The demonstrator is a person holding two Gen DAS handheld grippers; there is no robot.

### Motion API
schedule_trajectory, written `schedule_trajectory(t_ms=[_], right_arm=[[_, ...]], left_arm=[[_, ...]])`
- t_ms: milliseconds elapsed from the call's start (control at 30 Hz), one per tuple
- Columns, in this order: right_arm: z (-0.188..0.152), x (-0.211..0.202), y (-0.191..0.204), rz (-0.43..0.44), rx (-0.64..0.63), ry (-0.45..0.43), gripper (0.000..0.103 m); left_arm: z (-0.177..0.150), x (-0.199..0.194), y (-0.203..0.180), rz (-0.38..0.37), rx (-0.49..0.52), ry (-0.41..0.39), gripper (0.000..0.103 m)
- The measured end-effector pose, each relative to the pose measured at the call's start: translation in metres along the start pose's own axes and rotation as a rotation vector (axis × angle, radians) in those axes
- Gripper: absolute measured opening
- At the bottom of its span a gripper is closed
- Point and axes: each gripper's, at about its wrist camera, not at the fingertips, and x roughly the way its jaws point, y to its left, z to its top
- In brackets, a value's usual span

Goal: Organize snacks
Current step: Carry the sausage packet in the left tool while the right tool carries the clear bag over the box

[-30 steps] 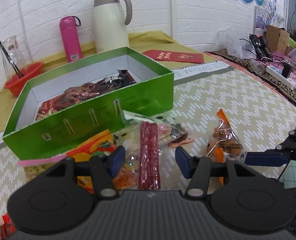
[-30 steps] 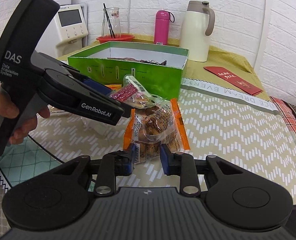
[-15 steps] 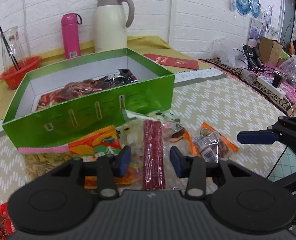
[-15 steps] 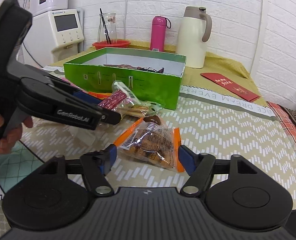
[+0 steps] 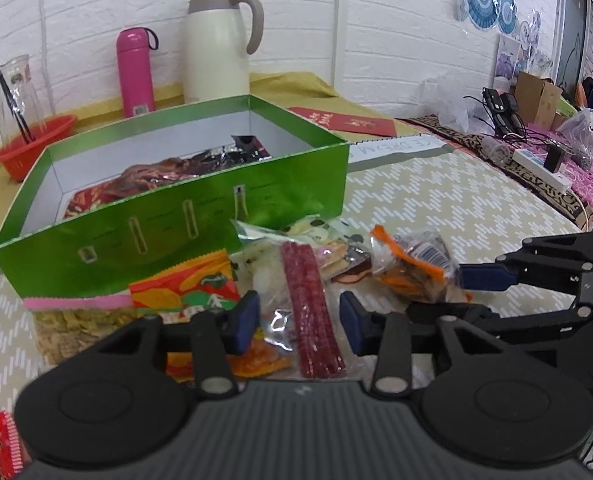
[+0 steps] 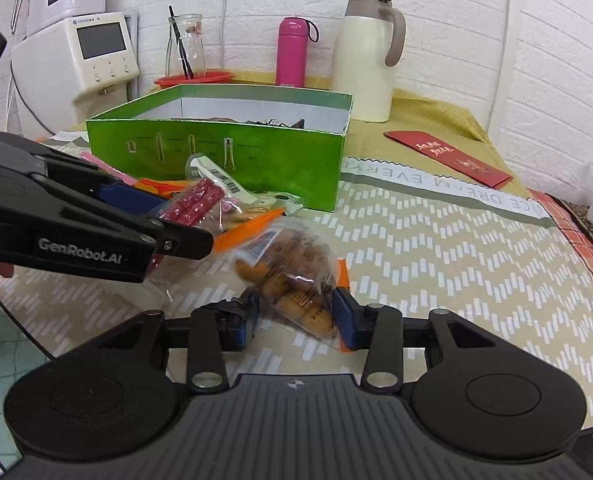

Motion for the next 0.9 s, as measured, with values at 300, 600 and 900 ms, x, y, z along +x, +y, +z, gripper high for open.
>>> schedule_trajectory(t_ms=[300,600,900], right_arm=[[0.004,-0.025,0.004,0.031,0.027,-0.048,0.047],[0.046,-0.053,0.018,0.098,0.026,-0.161,0.047],[0.094,-0.021,0.023,0.144,0.096,-0.19,0.047]], left_arm=[[0.008,-0.038,0.004,-0.076,-0.05,-0.052,0.033],[0.049,-0.097,0.033,-0.035,-0.071,-0.158,0.033],[0.086,-0.111,0.082,0.11,-0.089,-0.213,0.033]])
